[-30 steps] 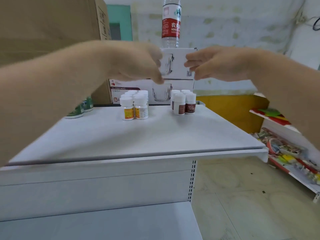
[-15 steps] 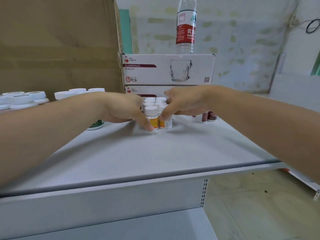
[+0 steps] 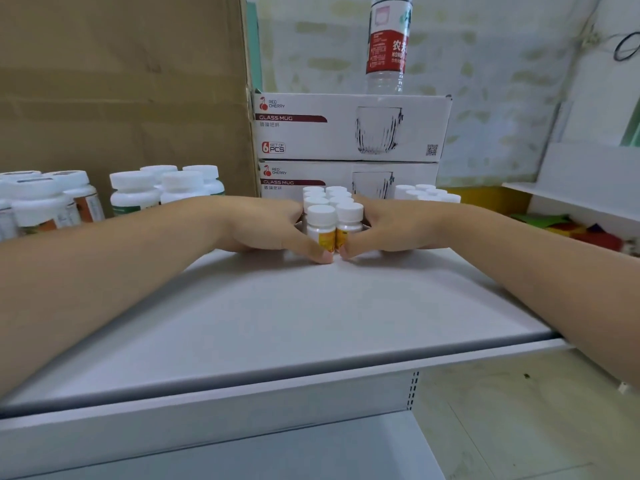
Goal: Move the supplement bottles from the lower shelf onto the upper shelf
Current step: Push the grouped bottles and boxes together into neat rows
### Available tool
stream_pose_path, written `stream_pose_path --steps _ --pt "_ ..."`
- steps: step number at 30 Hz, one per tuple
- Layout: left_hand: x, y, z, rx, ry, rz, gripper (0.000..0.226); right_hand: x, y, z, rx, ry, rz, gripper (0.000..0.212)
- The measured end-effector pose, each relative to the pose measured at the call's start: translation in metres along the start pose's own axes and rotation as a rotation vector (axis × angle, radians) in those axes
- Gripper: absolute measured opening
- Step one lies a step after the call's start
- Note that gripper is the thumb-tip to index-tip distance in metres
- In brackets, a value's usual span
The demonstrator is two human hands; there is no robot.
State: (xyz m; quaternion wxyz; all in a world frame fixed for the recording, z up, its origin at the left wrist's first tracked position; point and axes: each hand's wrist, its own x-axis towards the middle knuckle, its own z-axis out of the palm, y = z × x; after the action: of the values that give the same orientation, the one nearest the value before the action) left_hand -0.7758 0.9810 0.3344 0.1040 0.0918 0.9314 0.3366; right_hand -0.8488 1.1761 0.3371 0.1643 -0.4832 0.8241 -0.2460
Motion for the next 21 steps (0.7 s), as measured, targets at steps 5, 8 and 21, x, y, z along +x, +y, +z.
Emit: stream_pose_path --steps 5,8,21 --pt "-0.0008 -0.0027 -0.0027 0.138 0.021 -0.013 0.066 -0.0049 0.002 -0.0021 0.053 -0.032 -0.036 0.038" --pt "-0.0006 -0.0033 -0.0036 0.188 0.042 -0.012 0.066 -0.0052 0.0035 -0.0023 0.032 -0.03 -0.05 0.04" --pt "0.0002 -0.0026 -0.002 0.193 0.019 0.031 0.065 -0.0066 -0.0025 0.002 -0.046 -0.041 -0.022 0.029"
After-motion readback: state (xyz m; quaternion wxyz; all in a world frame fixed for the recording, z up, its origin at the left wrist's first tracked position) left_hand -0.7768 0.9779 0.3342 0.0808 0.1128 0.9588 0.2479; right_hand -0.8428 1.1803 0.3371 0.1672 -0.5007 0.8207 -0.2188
